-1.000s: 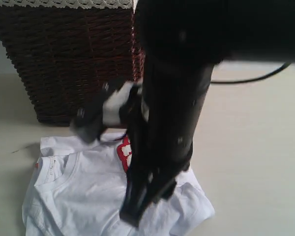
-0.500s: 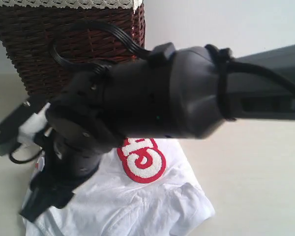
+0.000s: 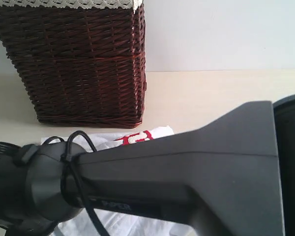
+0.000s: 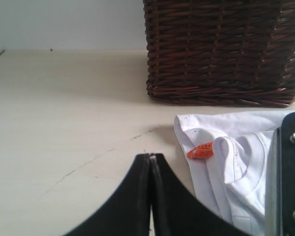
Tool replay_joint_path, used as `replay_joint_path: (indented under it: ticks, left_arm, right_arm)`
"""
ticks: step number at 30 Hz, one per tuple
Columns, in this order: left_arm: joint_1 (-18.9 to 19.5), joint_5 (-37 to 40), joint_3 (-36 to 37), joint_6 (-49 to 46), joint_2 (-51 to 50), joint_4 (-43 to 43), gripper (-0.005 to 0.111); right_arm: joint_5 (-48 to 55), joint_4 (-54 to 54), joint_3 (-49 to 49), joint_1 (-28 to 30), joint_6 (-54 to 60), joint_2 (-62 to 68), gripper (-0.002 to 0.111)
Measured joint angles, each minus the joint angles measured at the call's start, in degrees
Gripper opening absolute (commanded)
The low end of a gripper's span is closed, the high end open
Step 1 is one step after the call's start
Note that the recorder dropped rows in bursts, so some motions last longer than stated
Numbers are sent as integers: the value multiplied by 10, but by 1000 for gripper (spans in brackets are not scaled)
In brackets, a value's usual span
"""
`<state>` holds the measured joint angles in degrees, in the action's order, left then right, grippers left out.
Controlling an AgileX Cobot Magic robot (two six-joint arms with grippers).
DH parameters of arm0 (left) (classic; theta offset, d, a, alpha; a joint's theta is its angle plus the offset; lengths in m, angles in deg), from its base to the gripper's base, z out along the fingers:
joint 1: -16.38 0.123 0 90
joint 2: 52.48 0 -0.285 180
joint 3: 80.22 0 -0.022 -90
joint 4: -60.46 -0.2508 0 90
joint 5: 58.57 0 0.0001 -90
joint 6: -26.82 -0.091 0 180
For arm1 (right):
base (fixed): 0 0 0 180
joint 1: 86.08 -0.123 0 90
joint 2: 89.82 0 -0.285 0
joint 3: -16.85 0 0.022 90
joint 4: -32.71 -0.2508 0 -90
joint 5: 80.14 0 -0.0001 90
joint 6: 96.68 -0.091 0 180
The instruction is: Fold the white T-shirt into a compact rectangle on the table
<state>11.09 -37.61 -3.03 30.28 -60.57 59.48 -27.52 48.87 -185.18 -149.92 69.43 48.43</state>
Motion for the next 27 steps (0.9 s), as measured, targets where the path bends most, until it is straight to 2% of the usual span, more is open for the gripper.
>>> replay_joint_path:
  ticks: [9, 21, 24, 27]
  left_arm:
    - [0, 0, 0, 0, 0, 0, 0]
    - [0, 0, 0, 0, 0, 0, 0]
    - [0, 0, 0, 0, 0, 0, 0]
    - [0, 0, 0, 0, 0, 0, 0]
  right_arm:
    - [9, 65, -14, -3, -73, 20, 67]
    - [16, 53, -16, -14, -77, 27, 67]
    - [16, 52, -16, -14, -77, 28, 60]
    - [16, 52, -16, -14, -77, 34, 45]
